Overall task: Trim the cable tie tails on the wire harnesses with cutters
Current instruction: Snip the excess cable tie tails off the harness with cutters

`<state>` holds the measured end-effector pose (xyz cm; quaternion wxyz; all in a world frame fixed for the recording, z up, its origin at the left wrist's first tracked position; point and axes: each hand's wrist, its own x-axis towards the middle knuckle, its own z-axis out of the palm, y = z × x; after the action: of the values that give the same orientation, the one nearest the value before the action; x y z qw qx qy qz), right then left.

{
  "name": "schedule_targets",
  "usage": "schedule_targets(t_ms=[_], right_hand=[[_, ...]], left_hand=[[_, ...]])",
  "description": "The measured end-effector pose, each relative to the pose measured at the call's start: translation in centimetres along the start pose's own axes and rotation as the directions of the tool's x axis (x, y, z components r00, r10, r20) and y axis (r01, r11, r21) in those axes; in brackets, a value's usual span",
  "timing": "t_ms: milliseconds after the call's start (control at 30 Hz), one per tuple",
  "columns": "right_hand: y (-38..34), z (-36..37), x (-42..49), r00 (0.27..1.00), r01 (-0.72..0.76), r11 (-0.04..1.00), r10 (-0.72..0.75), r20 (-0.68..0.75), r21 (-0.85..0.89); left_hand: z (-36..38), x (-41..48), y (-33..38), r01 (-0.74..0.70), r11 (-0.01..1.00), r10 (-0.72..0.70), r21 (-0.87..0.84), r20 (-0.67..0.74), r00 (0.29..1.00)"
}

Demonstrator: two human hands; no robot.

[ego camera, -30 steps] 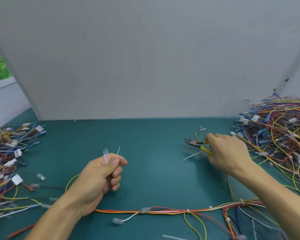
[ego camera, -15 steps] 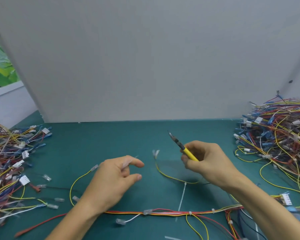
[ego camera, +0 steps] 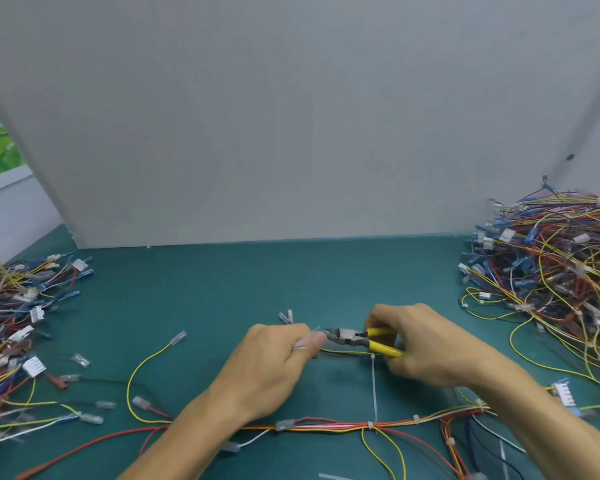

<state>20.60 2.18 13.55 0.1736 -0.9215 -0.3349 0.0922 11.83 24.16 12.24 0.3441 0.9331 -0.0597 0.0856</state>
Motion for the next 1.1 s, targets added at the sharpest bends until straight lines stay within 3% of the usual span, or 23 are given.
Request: schedule_targets(t_ms=[333, 400, 533, 667, 767, 867, 1100], right_hand=[[1.2, 0.5, 0.5, 1.0, 0.011, 0.997, -0.011, -0.001, 0.071], [1.1, 0.7, 0.6, 0.999, 0.014, 0.98, -0.008, -0.034, 0.201], [0.3, 0.9, 0.8, 1.0, 0.022, 0.792, -0.008, -0.026, 0.61], [-0.5, 1.3, 0.8, 0.998, -0.011, 0.618, -0.04, 0.045, 0.786], [-0.8, 1.5, 0.9, 0.995, -0.048, 0.567, -0.041, 0.087, 0.822], [-1.3, 1.4, 1.0, 0.988, -0.078, 0.586, -0.06, 0.14, 0.807], [-2.1, 1.4, 1.3, 0.966, -0.141, 0.516, -0.116, 0.232, 0.845]], left_hand=[[1.2, -0.1, 0.0, -0.047, 0.998, 0.045, 0.045, 0.047, 0.998], [1.8, 0.4, 0.1, -0.113, 0.991, 0.111, 0.068, 0.041, 0.993], [2.6, 1.2, 1.0, -0.293, 0.949, 0.299, 0.12, -0.035, 0.954], [3.0, 1.3, 1.7, -0.398, 0.884, 0.437, 0.247, -0.126, 0.891], [3.2, 0.9, 1.4, -0.417, 0.881, 0.458, 0.223, -0.182, 0.87], [2.9, 0.6, 1.2, -0.44, 0.867, 0.482, 0.234, -0.172, 0.859], [2.0, 0.8, 1.0, -0.563, 0.74, 0.632, 0.367, -0.094, 0.769]])
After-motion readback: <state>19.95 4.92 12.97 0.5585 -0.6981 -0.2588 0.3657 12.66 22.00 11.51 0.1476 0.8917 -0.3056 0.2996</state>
